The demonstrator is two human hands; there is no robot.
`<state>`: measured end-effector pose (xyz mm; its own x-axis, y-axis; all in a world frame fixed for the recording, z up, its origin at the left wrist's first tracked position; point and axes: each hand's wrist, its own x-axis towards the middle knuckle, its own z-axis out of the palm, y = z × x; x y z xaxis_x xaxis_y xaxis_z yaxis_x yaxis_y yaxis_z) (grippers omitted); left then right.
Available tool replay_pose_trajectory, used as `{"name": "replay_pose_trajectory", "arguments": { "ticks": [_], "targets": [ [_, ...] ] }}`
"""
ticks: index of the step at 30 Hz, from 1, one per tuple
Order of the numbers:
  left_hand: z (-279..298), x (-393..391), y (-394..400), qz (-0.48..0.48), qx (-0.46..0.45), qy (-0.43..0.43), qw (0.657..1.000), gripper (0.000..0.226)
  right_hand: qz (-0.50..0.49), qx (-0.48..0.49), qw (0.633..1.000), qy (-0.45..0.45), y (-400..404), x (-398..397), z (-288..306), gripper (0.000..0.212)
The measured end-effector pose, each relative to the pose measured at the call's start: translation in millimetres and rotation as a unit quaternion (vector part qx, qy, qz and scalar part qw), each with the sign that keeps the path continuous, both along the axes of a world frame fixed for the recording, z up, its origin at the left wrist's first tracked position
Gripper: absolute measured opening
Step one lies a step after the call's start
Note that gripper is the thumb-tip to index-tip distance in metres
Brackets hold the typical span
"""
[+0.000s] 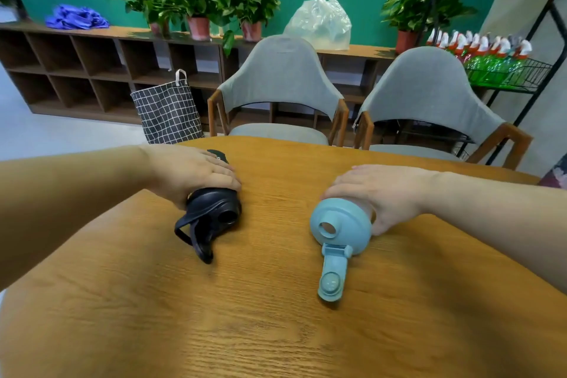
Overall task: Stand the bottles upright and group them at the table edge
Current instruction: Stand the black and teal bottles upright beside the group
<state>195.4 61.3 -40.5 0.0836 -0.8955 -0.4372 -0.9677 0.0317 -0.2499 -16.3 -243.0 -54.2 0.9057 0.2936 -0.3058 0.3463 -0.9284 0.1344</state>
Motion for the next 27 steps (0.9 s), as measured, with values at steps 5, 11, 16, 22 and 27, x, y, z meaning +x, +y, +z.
{"name": "replay_pose_trajectory", "arguments": {
  "ticks": [5,11,16,22,27],
  "targets": [
    [-8.8,-19.3,-14.4,0.044,-0.103,0.062,0.992,0.092,-0.062,0.073,0.995,-0.040,4.6,-19.4,-9.0,0.093],
    [-13.3,-62.4,-34.8,0.143,-0.240,0.205,0.938,0.096,-0.177,0.231,0.950,-0.111,6.0,-58.9,-4.4,0.091],
    [-8.0,-108.6,-60.7,0.183,-0.330,0.298,0.877,0.096,-0.223,0.273,0.922,-0.162,-2.6,-107.3,6.0,0.091],
    [-2.5,-175.9,-107.3,0.193,-0.403,0.418,0.791,0.096,-0.279,0.376,0.859,-0.210,-24.3,-178.3,14.6,0.092],
    [4.7,-239.2,-161.4,0.190,-0.418,0.481,0.747,0.091,-0.320,0.433,0.805,-0.248,-54.1,-244.1,13.3,0.094]
  ]
}}
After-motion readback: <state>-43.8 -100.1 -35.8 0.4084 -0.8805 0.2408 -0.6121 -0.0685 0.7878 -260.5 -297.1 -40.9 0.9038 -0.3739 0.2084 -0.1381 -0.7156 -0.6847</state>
